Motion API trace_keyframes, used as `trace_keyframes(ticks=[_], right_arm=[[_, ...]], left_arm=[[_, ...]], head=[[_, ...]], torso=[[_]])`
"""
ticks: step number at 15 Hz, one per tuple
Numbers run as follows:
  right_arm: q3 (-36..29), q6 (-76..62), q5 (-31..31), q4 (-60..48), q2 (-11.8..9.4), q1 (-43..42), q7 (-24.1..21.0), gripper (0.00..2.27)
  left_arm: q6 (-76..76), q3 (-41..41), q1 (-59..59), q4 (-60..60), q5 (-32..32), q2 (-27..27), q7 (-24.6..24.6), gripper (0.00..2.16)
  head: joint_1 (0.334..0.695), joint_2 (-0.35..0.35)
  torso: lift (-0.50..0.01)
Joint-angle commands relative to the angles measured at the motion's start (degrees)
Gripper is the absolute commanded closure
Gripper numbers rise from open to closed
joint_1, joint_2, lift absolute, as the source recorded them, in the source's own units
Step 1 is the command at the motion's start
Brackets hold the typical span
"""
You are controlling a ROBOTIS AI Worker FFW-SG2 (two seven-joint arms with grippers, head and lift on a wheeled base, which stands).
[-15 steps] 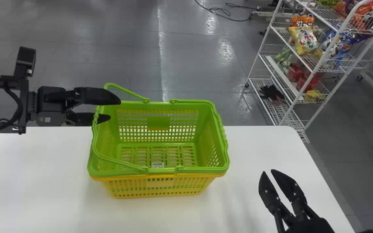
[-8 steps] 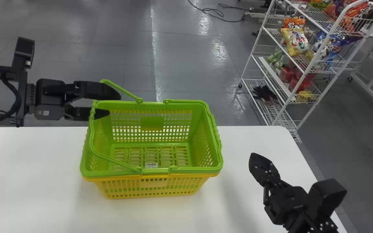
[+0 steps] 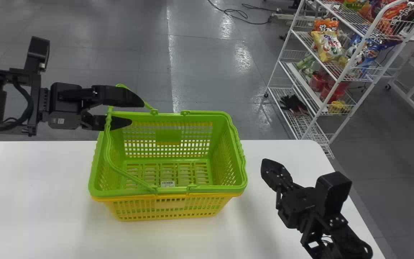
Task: Grasp handle with right gripper to insert into left gripper then lift and swing left to center
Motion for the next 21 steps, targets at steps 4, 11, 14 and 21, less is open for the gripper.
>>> trace_keyframes(ticks=[4,11,14,21], right_arm=[[2.75,2.30,3.20,2.21,-0.57,-3.51,-1.18,1.98],[5.30,3.53,4.87,4.49,-1.80,-5.97,-1.97,1.98],[5.65,4.05,4.69,4.58,-1.80,-6.41,-2.05,1.98],[5.65,6.16,2.85,1.85,-1.71,-6.06,-2.05,1.98]], left_arm=[[0.30,-0.10,-0.09,-0.09,0.43,-0.17,0.00,0.12],[0.30,-0.10,0.35,-0.18,0.87,0.18,0.00,0.13],[0.30,-0.10,0.44,-0.18,0.95,0.27,-0.09,0.13],[0.83,-0.01,0.61,-0.18,1.74,0.35,-0.09,0.13]], head=[[0.695,-0.170],[0.695,-0.155],[0.695,-0.150],[0.695,-0.142]], torso=[[-0.093],[-0.093],[-0.093],[-0.093]])
